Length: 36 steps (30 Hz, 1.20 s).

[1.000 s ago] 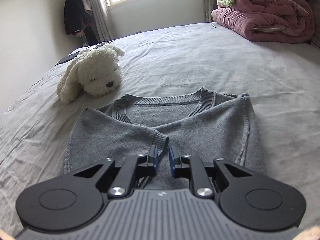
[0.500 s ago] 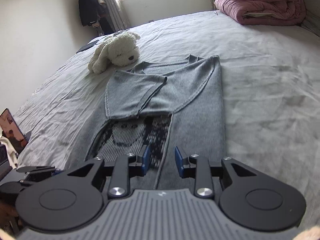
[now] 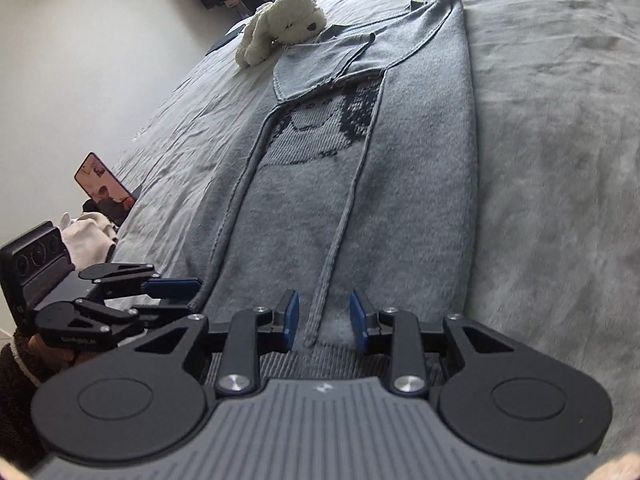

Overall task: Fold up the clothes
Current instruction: 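Withdraw both open grippers above the folded sweater strip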

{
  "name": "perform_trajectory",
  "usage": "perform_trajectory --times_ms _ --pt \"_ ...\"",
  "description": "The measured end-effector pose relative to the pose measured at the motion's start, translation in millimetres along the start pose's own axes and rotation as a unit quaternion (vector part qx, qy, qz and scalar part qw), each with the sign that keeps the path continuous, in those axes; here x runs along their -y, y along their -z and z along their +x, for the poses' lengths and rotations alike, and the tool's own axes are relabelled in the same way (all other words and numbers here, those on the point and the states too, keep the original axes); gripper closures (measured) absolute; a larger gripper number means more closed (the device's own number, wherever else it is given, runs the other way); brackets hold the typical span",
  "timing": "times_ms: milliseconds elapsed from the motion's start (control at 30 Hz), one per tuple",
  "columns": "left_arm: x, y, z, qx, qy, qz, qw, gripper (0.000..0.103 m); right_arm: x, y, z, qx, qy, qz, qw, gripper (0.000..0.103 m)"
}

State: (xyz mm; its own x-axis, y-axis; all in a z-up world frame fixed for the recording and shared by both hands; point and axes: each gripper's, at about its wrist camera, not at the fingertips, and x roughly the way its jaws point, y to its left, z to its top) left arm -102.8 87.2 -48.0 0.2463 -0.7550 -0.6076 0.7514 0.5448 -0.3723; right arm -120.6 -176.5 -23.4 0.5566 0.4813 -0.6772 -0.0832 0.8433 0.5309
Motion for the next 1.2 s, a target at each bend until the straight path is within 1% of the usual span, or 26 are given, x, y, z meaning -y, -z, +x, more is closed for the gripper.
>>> perform_trajectory --times_ms 33,67,100,167,200,267,333,467,533,600,667,733,800,833,900,1000,1067,1133,1200 --pt "5.6 0.5 0.9 -0.004 -0.001 0.013 0.9999 0.061 -0.1 2.3 -1.0 -0.008 -0.01 0.002 1.0 0.07" --pt "8.4 -0.1 0.7 -0.009 0.006 0.016 0.9998 0.057 -1.4 3.4 -1.6 -0.019 -0.022 0.004 1.0 0.068" --pt "11.0 -0.8 0.5 -0.014 0.014 0.019 0.9996 0.057 -2.9 4.3 -1.7 -0.031 -0.038 0.003 0.999 0.067" --pt "11.5 -2.5 -3.0 -0.027 0.072 0.007 0.997 0.058 -6.5 6.7 -3.0 -0.048 -0.074 -0.003 0.996 0.056" --pt "11.9 -3.3 -4.9 -0.034 0.1 0.002 0.9944 0.058 -8.2 7.9 -3.7 -0.056 -0.091 -0.006 0.994 0.055" --pt "17.5 -3.2 -10.6 -0.029 0.121 0.015 0.9922 0.055 -7.6 8.2 -9.2 -0.05 -0.099 -0.002 0.994 0.054" --pt "17.8 -5.1 -14.7 -0.019 0.101 0.023 0.9945 0.054 -4.3 7.0 -15.0 -0.04 -0.098 0.005 0.994 0.054" --pt "1.6 -10.4 -18.0 -0.01 0.052 0.001 0.9986 0.054 10.2 0.6 -24.6 -0.017 -0.081 0.03 0.996 0.054" --pt "-5.4 -14.7 -22.4 -0.006 0.033 -0.006 0.9994 0.054 17.2 -3.5 -29.7 -0.008 -0.079 0.041 0.996 0.054" --pt "-12.0 -15.7 -33.9 0.006 0.019 -0.01 0.9997 0.054 22.4 -5.0 -38.3 0.001 -0.079 0.038 0.996 0.054" --pt "-23.3 -12.4 -47.5 0.018 0.02 -0.031 0.9992 0.054 30.9 -3.5 -46.8 0.002 -0.08 0.036 0.996 0.053" --pt "-41.4 -5.3 -58.0 0.019 0.033 -0.069 0.9969 0.054 42.6 0.7 -55.4 -0.005 -0.083 0.035 0.996 0.053" --pt "-59.4 4.5 -62.9 0.014 0.052 -0.112 0.9923 0.055 58.4 6.4 -60.8 -0.014 -0.087 0.048 0.995 0.053" --pt "-70.6 11.6 -62.3 0.004 0.07 -0.143 0.9872 0.055 67.2 10.1 -61.9 -0.019 -0.093 0.062 0.994 0.053" --pt "-87.8 25.0 -57.8 -0.029 0.097 -0.193 0.9759 0.055 85.8 17.9 -63.5 -0.03 -0.108 0.095 0.989 0.053" --pt "-99.4 37.5 -58.6 -0.034 0.128 -0.227 0.9649 0.057 103.3 27.5 -65.1 -0.04 -0.14 0.134 0.98 0.053" --pt "-101.8 40.3 -56.1 -0.042 0.149 -0.244 0.9573 0.057 104.3 27.9 -66.1 -0.045 -0.149 0.139 0.978 0.053" --pt "-99.4 41.2 -49.1 -0.055 0.164 -0.245 0.9541 0.057 100.0 27.2 -61.7 -0.057 -0.156 0.135 0.977 0.053" --pt "-95.6 42.1 -41.7 -0.06 0.177 -0.246 0.951 0.057 93.7 26.5 -54.7 -0.071 -0.167 0.131 0.975 0.053"
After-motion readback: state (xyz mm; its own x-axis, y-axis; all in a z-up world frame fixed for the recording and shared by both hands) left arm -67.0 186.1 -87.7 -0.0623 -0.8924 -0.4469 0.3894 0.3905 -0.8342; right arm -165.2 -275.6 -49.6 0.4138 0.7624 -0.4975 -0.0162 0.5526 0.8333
